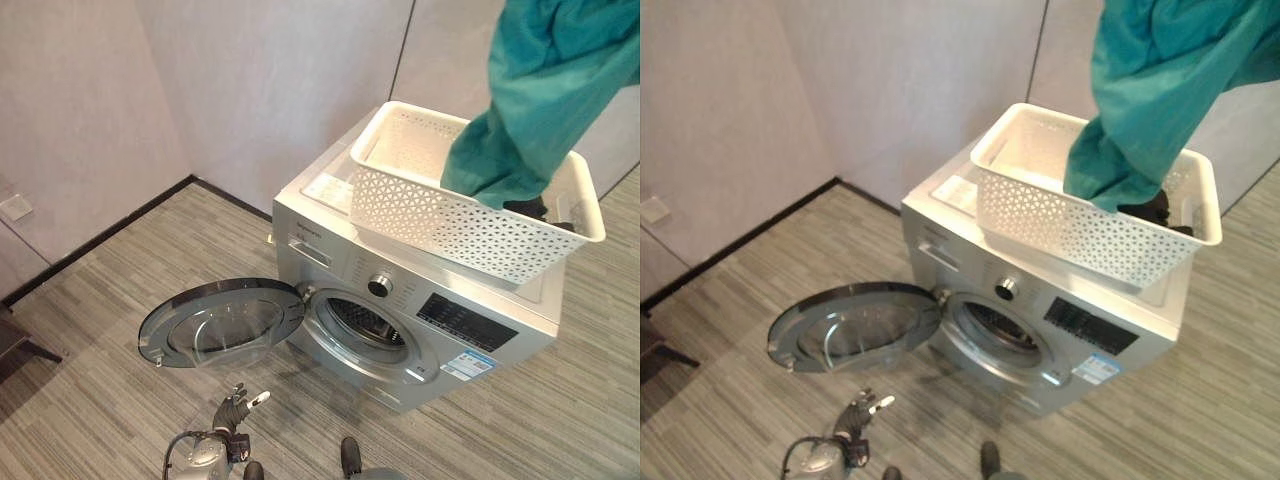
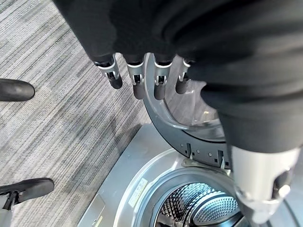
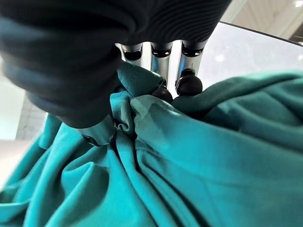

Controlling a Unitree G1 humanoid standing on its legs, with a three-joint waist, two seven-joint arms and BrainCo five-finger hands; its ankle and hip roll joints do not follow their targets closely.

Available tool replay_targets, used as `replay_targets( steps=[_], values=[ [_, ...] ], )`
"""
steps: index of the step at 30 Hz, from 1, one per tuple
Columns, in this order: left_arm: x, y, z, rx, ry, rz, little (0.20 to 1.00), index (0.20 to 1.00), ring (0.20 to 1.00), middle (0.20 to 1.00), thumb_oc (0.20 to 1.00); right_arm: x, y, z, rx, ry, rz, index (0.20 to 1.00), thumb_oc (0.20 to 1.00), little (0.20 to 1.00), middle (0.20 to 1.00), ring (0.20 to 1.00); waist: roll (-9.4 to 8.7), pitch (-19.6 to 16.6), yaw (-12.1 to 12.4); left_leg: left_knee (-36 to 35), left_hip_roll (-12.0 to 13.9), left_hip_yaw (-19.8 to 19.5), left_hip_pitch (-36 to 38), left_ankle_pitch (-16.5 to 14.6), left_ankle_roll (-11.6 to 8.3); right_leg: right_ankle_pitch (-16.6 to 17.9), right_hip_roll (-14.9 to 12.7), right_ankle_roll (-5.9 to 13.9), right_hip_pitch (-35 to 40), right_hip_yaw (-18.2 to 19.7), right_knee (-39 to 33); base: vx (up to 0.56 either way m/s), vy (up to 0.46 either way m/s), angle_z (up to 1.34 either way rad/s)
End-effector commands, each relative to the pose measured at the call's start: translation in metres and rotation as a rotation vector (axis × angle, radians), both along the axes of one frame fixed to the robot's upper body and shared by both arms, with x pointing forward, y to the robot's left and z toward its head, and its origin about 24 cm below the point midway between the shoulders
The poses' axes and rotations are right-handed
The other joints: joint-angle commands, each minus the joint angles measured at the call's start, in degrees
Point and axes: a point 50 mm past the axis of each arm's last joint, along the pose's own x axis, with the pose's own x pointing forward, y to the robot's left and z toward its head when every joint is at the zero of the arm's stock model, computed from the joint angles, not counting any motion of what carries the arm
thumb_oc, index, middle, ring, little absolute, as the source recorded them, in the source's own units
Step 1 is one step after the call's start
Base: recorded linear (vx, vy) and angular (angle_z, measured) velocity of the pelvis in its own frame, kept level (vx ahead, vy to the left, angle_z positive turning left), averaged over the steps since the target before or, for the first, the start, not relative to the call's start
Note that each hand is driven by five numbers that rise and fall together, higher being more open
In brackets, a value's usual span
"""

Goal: Grab the laundry basket,head to the washer,open it,put in the laundry and shut it.

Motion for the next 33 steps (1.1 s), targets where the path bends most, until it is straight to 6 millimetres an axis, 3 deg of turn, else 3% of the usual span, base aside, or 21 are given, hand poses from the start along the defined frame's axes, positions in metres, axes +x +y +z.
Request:
replay_targets(
  steps=[1,6,10,13,14,16,17,18,19,20,21,23,26,27,28,29,31,33],
  values=[
    [0.015,0.004,0.004,0.073,-0.020,-0.061,1.000,1.000,1.000,1.000,1.000,-0.048,0.004,0.040,-0.086,-0.276,-0.022,0.200,0.200,0.200,0.200,0.200,-2.31,-0.42,-0.14,0.66,-0.36,0.64,3.86,-7.14,2.50,-3.27,-5.92,4.96,0.97,-0.43,3.35,0.01,0.032,0.01],
    [0.018,0.005,0.007,0.090,-0.041,-0.073,1.000,1.000,1.000,1.000,1.000,-0.069,0.004,0.012,-0.093,-0.310,-0.010,0.200,0.200,0.200,0.200,0.200,-2.44,-0.51,-0.45,0.98,-0.45,1.59,5.01,-7.83,2.87,-3.52,-6.21,5.39,1.19,0.22,3.45,0.00,0.037,-0.09],
    [0.027,0.002,0.014,0.103,-0.083,-0.131,1.000,1.000,1.000,1.000,1.000,-0.075,0.007,0.002,-0.079,-0.327,0.027,0.200,0.200,0.200,0.200,0.200,-3.28,1.08,-0.72,11.20,-1.38,1.51,1.65,-12.44,4.44,-3.79,-7.29,5.41,0.59,2.25,6.56,-0.11,0.123,-0.17],
    [0.031,0.000,0.018,0.108,-0.111,-0.156,1.000,1.000,1.000,1.000,1.000,-0.071,0.005,-0.009,-0.053,-0.294,0.020,0.200,0.200,0.200,0.200,0.200,-3.14,2.60,-1.69,12.32,-3.40,2.22,1.35,-14.49,6.29,-0.65,-8.30,6.81,-1.81,4.41,7.95,-0.22,0.216,-0.14],
    [0.031,0.004,0.020,0.122,-0.119,-0.162,1.000,1.000,1.000,1.000,1.000,-0.064,0.007,-0.011,-0.031,-0.286,0.031,0.200,0.200,0.200,0.200,0.200,-3.16,3.74,-1.40,12.98,-4.78,4.01,1.27,-15.25,7.36,5.00,-9.27,8.80,-4.30,5.98,7.99,-0.37,0.258,-0.25],
    [0.033,0.008,0.022,0.129,-0.125,-0.155,1.000,1.000,1.000,1.000,1.000,-0.057,0.008,-0.011,-0.019,-0.274,0.034,0.200,0.200,0.200,0.200,0.200,-3.11,4.34,-1.16,13.23,-4.79,4.89,0.73,-14.84,7.76,5.06,-9.41,8.75,-5.51,6.15,8.22,-0.27,0.140,-0.81],
    [0.030,0.019,0.023,0.154,-0.117,-0.129,1.000,1.000,1.000,1.000,1.000,-0.049,0.009,-0.014,-0.006,-0.253,0.024,0.200,0.200,0.200,0.200,0.200,-1.78,5.36,-0.30,13.24,-4.05,6.07,0.67,-14.53,8.53,2.86,-8.93,7.54,-6.50,2.83,11.44,-0.16,0.067,-1.01],
    [0.030,0.020,0.023,0.154,-0.118,-0.126,1.000,1.000,1.000,1.000,1.000,-0.049,0.010,-0.014,-0.006,-0.254,0.026,0.200,0.200,0.200,0.200,0.200,-1.93,5.37,-0.35,13.18,-4.13,6.20,0.55,-14.22,8.47,3.01,-8.99,7.45,-6.77,2.99,11.55,-0.29,0.131,-0.97],
    [0.020,0.030,0.021,0.153,-0.093,-0.073,1.000,1.000,1.000,1.000,1.000,-0.040,0.016,-0.021,-0.005,-0.227,0.034,0.200,0.200,0.200,0.200,0.200,-0.58,5.47,1.41,12.49,-3.63,7.57,0.53,-13.03,8.91,-0.70,-9.27,6.11,-6.04,-4.37,16.44,-0.24,0.070,-0.80],
    [0.016,0.035,0.020,0.156,-0.081,-0.049,1.000,1.000,1.000,1.000,1.000,-0.036,0.018,-0.025,0.001,-0.207,0.034,0.200,0.200,0.200,0.200,0.200,-0.16,5.40,1.71,11.95,-3.26,8.22,0.34,-12.13,9.20,-2.44,-9.03,5.32,-6.06,-6.54,20.47,-0.22,0.072,-0.96],
    [0.015,0.035,0.020,0.156,-0.080,-0.047,1.000,1.000,1.000,1.000,1.000,-0.035,0.018,-0.025,0.001,-0.206,0.035,0.200,0.200,0.200,0.200,0.200,-0.22,5.41,1.60,11.90,-3.29,8.22,0.43,-12.15,9.15,-2.80,-9.10,5.28,-6.24,-6.49,20.99,-0.22,0.013,-0.97],
    [0.003,0.044,0.017,0.166,-0.052,-0.010,1.000,1.000,1.000,1.000,1.000,-0.023,0.025,-0.037,0.001,-0.149,0.033,0.200,0.200,0.200,0.200,0.200,0.85,4.20,3.30,9.55,-2.89,10.05,-0.64,-9.56,9.94,-7.55,-7.36,4.23,-3.74,-8.18,29.18,-0.20,-0.013,-0.65],
    [-0.004,0.044,0.015,0.157,-0.038,0.007,1.000,1.000,1.000,1.000,1.000,-0.014,0.031,-0.046,0.019,-0.128,0.049,0.200,0.200,0.200,0.200,0.200,0.84,3.16,4.67,8.64,-3.10,11.19,-1.58,-8.35,9.98,-8.23,-6.60,4.40,-1.04,-7.36,31.60,-0.16,-0.113,-0.45],
    [-0.001,0.042,0.018,0.152,-0.060,-0.006,1.000,1.000,1.000,1.000,1.000,-0.009,0.038,-0.050,0.018,-0.114,0.069,0.200,0.200,0.200,0.200,0.200,0.00,2.42,6.68,9.27,-3.30,11.83,-3.98,-7.21,9.37,-9.50,-6.35,4.21,3.82,-7.59,27.94,-0.20,-0.182,-0.33],
    [-0.002,0.042,0.018,0.153,-0.059,-0.006,1.000,1.000,1.000,1.000,1.000,-0.009,0.038,-0.051,0.019,-0.114,0.068,0.200,0.200,0.200,0.200,0.200,-0.03,2.47,6.65,9.44,-3.26,11.77,-3.94,-7.32,9.34,-9.39,-6.31,4.21,4.16,-7.70,27.55,-0.23,-0.275,-0.25],
    [0.006,0.038,0.026,0.144,-0.118,-0.019,1.000,1.000,1.000,1.000,1.000,-0.007,0.047,-0.051,-0.001,-0.110,0.105,0.200,0.200,0.200,0.200,0.200,-1.12,2.15,8.90,11.41,-3.22,12.21,-6.81,-7.88,7.91,-15.72,-6.41,3.59,9.36,-8.92,19.04,-0.08,-0.137,-0.19],
    [0.012,0.036,0.032,0.152,-0.151,-0.038,1.000,1.000,1.000,1.000,1.000,-0.004,0.053,-0.052,-0.008,-0.097,0.133,0.200,0.200,0.200,0.200,0.200,-1.48,2.28,9.77,13.30,-2.52,12.83,-9.20,-7.27,6.80,-16.64,-5.86,2.95,10.48,-9.23,14.60,-0.23,-0.218,-0.19],
    [0.026,0.027,0.041,0.146,-0.218,-0.067,1.000,1.000,1.000,1.000,1.000,-0.005,0.058,-0.066,-0.011,-0.058,0.170,0.200,0.200,0.200,0.200,0.200,-1.70,3.00,10.28,15.57,-0.58,12.38,-13.97,-3.82,5.21,-17.60,-3.65,0.87,10.72,-9.29,10.30,-0.37,-0.303,-0.16]
  ],
)
